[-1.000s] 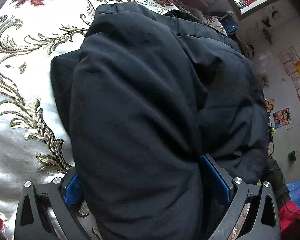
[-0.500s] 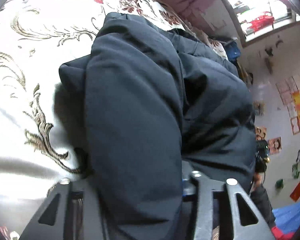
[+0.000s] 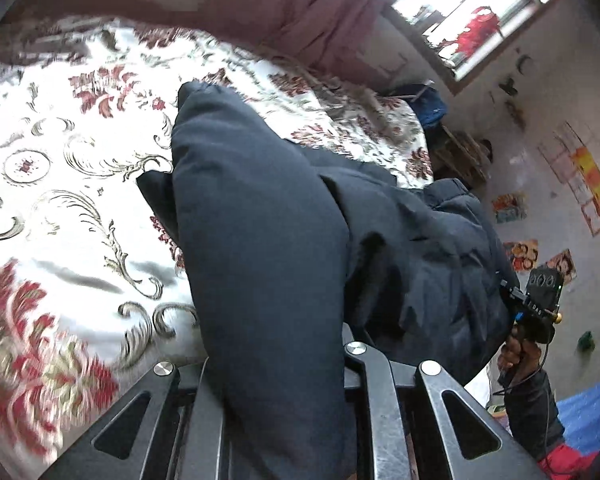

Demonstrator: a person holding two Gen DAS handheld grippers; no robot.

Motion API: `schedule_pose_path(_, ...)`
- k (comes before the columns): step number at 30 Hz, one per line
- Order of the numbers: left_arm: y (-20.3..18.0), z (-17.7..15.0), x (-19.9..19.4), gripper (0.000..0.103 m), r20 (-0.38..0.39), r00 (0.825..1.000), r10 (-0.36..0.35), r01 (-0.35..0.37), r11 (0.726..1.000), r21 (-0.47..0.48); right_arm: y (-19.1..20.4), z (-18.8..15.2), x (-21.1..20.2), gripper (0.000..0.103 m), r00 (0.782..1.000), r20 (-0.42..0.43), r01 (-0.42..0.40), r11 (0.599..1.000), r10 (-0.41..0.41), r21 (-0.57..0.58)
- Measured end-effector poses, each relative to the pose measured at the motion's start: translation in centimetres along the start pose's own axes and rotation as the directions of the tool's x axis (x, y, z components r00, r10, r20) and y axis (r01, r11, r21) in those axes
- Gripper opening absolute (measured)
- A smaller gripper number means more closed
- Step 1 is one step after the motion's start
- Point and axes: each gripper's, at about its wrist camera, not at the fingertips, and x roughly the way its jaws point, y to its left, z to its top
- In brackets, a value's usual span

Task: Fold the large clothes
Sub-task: 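Grasp the jacket bundle edge with the right tool while the left tool grasps beside it, then lay the bundle edge down and open both tools, pulling back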

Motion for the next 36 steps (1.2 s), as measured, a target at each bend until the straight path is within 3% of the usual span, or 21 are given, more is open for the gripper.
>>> schedule_pose_path(7, -2.7, -4.6, -3.3, 0.014, 0.012, 1.0, -0.001, 0.001, 1.0, 0.002, -0.7, -5.5, -5.1, 0.02, 1.0, 0.017, 0.027, 0.999, -0.026, -0.018)
schedule_pose_path(11, -1.0, -9.0, -2.7, 0.015, -0.017, 0.999, 0.031, -0.031, 1.0, 0.0, -3.9, -8.8, -3.7, 0.022, 0.99, 0.003, 0.143, 0.989, -0.144, 0.032)
schedule_pose_path(15, 0.7, -11.0, 0.0, 0.017, 0.008, 0.993, 0.116, -0.116, 0.993, -0.024, -7.2, -10.5, -2.4, 0.033, 0.97, 0.017, 0.239, 0.96, -0.244, 0.145)
schedule_pose_path(17, 1.8, -11.4, 1.0, 0.022, 0.04, 0.989, 0.142, -0.14, 0.989, -0.045, -7.7, -10.9, -1.8, 0.039, 0.956, 0.022, 0.286, 0.945, -0.293, 0.162)
schedule_pose_path(20, 2.1, -11.5, 2.5, 0.039, 0.085, 0.974, 0.209, -0.208, 0.978, -0.026, -7.4, -10.9, -1.6, 0.046, 0.939, 0.03, 0.333, 0.928, -0.342, 0.165)
schedule_pose_path(22, 1.8, -11.5, 3.0, 0.049, 0.087, 0.963, 0.255, -0.253, 0.967, -0.033, -6.8, -10.9, -1.4, 0.057, 0.93, 0.021, 0.361, 0.92, -0.368, 0.155)
schedule_pose_path(25, 1.3, -11.5, 2.7, 0.054, 0.081, 0.95, 0.302, -0.297, 0.952, -0.07, -5.5, -11.5, -2.1, 0.076, 0.903, 0.043, 0.421, 0.899, -0.428, 0.119)
schedule_pose_path(30, 0.6, -12.0, 1.3, 0.071, 0.095, 0.931, 0.352, -0.339, 0.932, -0.127, -3.1, -12.4, -3.7, 0.087, 0.869, 0.091, 0.481, 0.873, -0.487, 0.078)
schedule_pose_path(34, -1.0, -12.5, -0.2, 0.085, 0.156, 0.905, 0.395, -0.377, 0.917, -0.131, -0.1, -12.7, -5.8, 0.096, 0.823, 0.225, 0.533, 0.846, -0.522, 0.015)
schedule_pose_path(36, -2.2, -12.7, -0.9, 0.087, 0.185, 0.892, 0.413, -0.398, 0.91, -0.115, 1.6, -12.8, -6.6, 0.099, 0.803, 0.281, 0.555, 0.832, -0.526, -0.027)
